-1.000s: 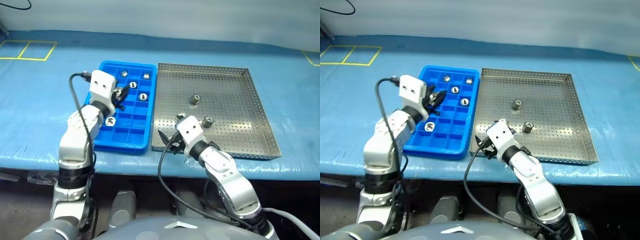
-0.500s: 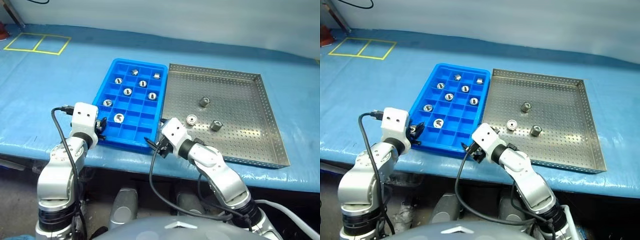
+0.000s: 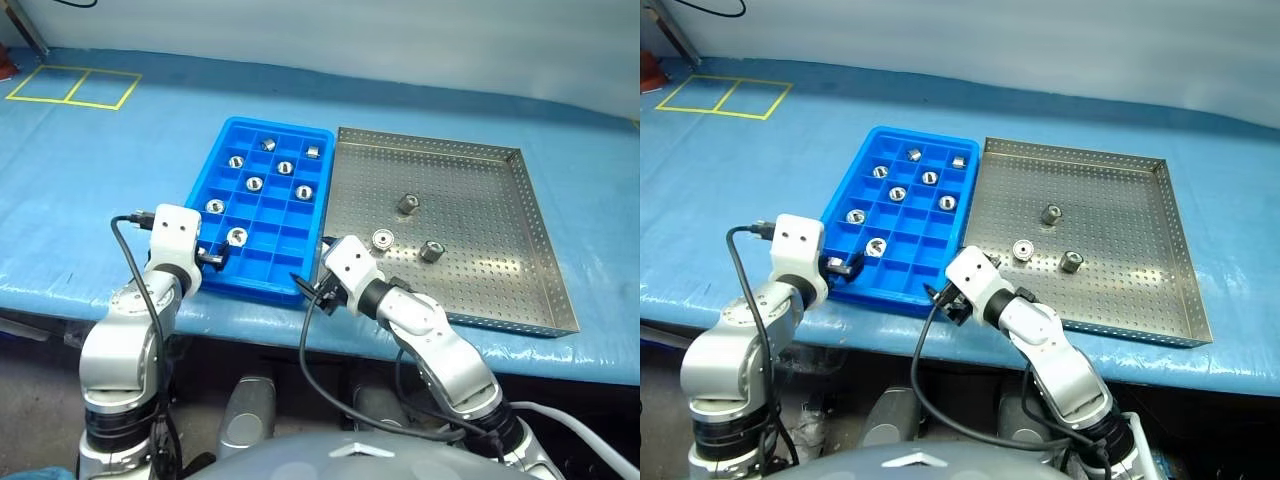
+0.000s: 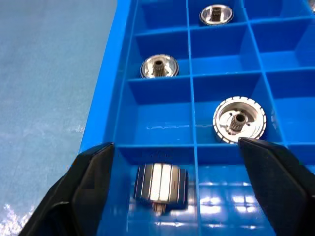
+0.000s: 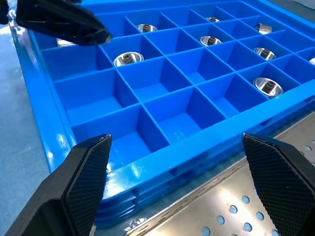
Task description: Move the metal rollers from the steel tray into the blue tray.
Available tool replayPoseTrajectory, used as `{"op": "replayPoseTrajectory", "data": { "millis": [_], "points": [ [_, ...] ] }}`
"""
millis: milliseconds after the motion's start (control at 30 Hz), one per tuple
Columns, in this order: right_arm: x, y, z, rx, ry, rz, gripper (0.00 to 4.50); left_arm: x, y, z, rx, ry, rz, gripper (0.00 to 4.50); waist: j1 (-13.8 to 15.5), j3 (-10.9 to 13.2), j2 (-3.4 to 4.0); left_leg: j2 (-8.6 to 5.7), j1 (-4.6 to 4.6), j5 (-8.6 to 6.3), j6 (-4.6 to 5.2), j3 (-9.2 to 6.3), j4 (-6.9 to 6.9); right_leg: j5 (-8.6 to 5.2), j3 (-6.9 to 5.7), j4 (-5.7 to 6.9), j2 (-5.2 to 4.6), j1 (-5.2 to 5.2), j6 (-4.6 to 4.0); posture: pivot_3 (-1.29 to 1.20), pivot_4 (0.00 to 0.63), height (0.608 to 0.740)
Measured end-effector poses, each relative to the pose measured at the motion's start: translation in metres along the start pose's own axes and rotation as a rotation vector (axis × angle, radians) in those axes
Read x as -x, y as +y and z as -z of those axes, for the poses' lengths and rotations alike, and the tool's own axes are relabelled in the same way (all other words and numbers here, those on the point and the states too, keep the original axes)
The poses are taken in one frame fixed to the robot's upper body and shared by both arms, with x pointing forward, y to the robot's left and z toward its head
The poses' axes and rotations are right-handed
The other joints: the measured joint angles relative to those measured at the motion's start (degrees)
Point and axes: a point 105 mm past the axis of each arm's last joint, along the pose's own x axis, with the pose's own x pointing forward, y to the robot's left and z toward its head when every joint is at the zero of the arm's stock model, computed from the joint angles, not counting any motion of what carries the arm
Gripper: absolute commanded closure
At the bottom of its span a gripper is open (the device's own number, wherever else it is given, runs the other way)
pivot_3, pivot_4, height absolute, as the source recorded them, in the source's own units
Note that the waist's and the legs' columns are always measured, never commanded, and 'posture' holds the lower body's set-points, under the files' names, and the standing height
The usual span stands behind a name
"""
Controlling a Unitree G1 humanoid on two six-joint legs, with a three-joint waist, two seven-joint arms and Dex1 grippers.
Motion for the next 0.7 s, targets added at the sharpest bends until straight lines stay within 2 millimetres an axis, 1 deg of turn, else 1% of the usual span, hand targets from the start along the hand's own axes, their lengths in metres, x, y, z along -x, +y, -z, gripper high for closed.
{"op": "replayPoseTrajectory", "data": {
  "millis": [100,133,233,300,433,533,600,700],
  "points": [
    [0.003,-0.01,0.001,-0.008,0.005,0.056,0.0,-0.011,-0.019,-0.016,0.026,-0.118,0.071,0.01,0.01,0.0,0.0,-0.05,-0.04,0.0,0.0,0.03,0.0,0.02,0.01,-0.03,-0.06,-0.01,0.01,0.06,0.15,0.74],
    [0.005,-0.019,0.002,-0.013,0.008,0.101,0.0,-0.015,-0.029,-0.021,0.037,-0.165,0.106,0.01,0.03,-0.01,-0.01,-0.06,-0.08,0.0,0.0,0.02,0.0,0.02,0.01,-0.04,-0.06,-0.03,0.02,0.04,0.15,0.74],
    [0.011,-0.051,0.003,-0.024,0.032,0.265,0.0,-0.024,-0.056,-0.032,0.05,-0.282,0.201,0.01,-0.17,-0.01,-0.01,-0.06,-0.1,0.0,0.01,0.04,-0.01,0.04,0.04,-0.04,-0.06,-0.06,0.01,0.03,0.15,0.74],
    [0.016,-0.077,0.006,-0.05,0.057,0.395,0.0,-0.026,-0.073,-0.036,0.059,-0.338,0.266,0.01,-0.62,-0.01,-0.01,-0.06,-0.1,0.0,0.01,0.06,-0.02,0.05,0.05,-0.03,-0.05,-0.08,-0.01,-0.01,0.15,0.74],
    [0.021,-0.124,0.011,-0.11,0.119,0.61,0.0,-0.024,-0.102,-0.036,0.069,-0.392,0.4,0.01,-1.82,0.0,0.01,-0.06,-0.09,0.01,0.03,0.09,-0.02,0.06,0.09,-0.01,-0.04,-0.08,0.0,-0.02,0.15,0.74],
    [0.022,-0.149,0.012,-0.179,0.137,0.726,0.0,-0.02,-0.121,-0.031,0.033,-0.409,0.504,0.01,-2.73,0.0,0.03,-0.06,-0.1,0.01,0.04,0.1,-0.04,0.08,0.12,-0.01,-0.02,-0.09,0.01,-0.02,0.15,0.74],
    [0.021,-0.164,0.016,-0.226,0.158,0.78,0.0,-0.015,-0.131,-0.03,0.016,-0.431,0.566,0.01,-3.1,0.0,0.05,-0.06,-0.09,0.01,0.06,0.1,-0.05,0.13,0.13,-0.01,-0.02,-0.09,-0.07,-0.02,0.15,0.74],
    [0.015,-0.175,0.022,-0.258,0.194,0.801,0.0,-0.012,-0.139,-0.025,0.009,-0.429,0.611,0.01,-3.57,0.0,0.09,-0.06,-0.08,0.01,0.08,0.11,-0.06,0.14,0.15,-0.01,-0.01,-0.08,-0.06,-0.01,0.15,0.74]
  ]
}}
